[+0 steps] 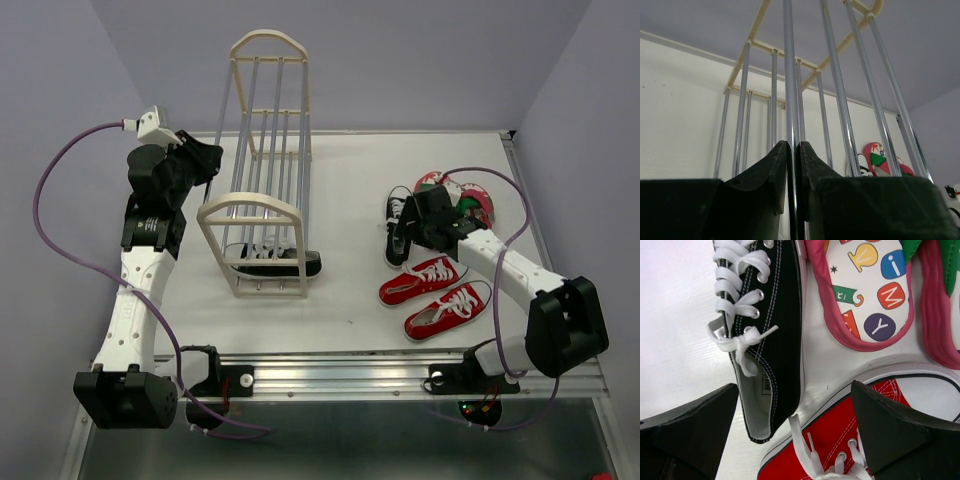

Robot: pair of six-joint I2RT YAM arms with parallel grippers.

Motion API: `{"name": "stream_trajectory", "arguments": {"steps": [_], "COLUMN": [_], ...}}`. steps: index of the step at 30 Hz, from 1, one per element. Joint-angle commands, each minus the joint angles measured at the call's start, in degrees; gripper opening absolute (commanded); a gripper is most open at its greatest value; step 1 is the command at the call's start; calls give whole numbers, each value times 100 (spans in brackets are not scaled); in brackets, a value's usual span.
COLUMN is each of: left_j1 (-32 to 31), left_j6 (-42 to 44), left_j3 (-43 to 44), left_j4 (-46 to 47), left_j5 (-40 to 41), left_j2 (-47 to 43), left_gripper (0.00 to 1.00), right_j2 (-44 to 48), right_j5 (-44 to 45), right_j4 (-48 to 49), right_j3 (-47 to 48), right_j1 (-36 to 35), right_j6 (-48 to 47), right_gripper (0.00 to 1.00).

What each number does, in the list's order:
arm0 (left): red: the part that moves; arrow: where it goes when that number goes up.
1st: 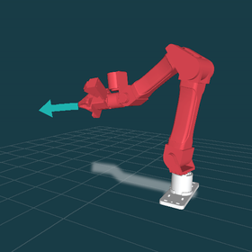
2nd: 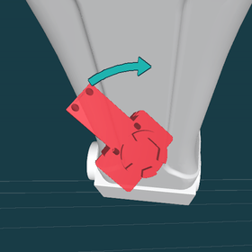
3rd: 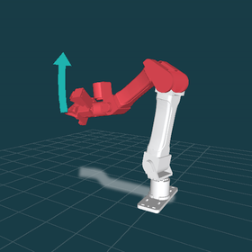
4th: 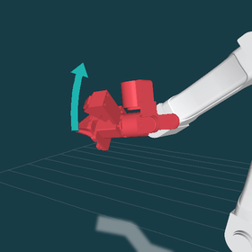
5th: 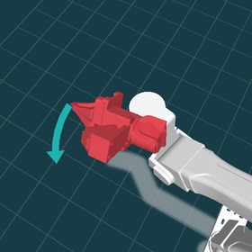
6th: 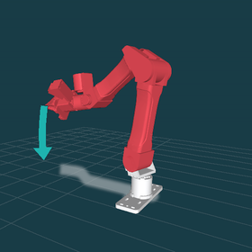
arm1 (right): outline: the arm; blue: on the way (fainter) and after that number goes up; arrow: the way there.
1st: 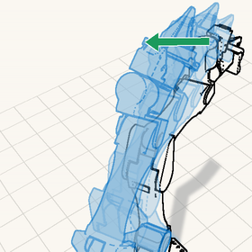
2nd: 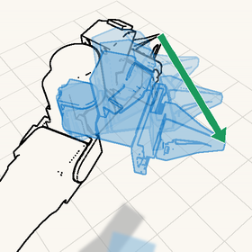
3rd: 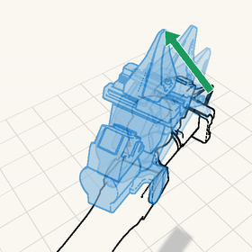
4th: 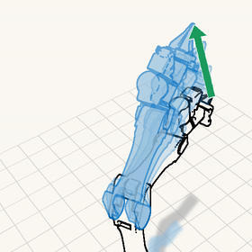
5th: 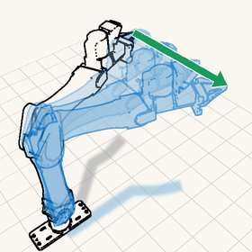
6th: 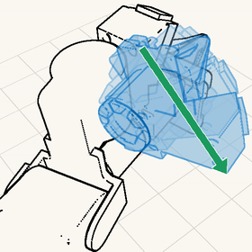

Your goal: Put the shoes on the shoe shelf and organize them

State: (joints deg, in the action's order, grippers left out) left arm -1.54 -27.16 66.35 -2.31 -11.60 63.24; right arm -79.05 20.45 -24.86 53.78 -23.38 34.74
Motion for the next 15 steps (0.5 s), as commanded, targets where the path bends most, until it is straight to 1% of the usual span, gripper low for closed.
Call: {"name": "stream_trajectory", "arguments": {"steps": [1,3,6,9,10,11,12,13,15], "left_j1": [-57,-57,-57,-57,-57,-57,-57,-57,-57], "left_j6": [211,202,211,220,220,220,220,220,228], "left_j3": [-157,-157,-157,-157,-157,-166,-157,-157,-157], "left_j4": [11,11,2,2,-7,-7,-15,-16,-16], "left_j5": [210,219,210,228,237,237,237,237,263], "left_j2": [180,188,197,188,180,180,171,162,153], "left_gripper": [18,18,18,18,18,18,18,18,18], "right_j2": [-101,-207,-471,-717,-770,-866,-902,-919,-911], "right_j5": [-268,-339,-462,-708,-761,-840,-867,-884,-850], "right_j4": [341,403,543,684,719,728,737,746,746], "right_j3": [-139,-148,-166,-201,-192,-175,-175,-175,-192], "right_j1": [61,61,113,114,114,114,114,114,114], "right_j6": [-108,-178,-257,-283,-275,-275,-275,-266,-266], "right_gripper": [100,99,96,87,83,74,69,57,43]}}
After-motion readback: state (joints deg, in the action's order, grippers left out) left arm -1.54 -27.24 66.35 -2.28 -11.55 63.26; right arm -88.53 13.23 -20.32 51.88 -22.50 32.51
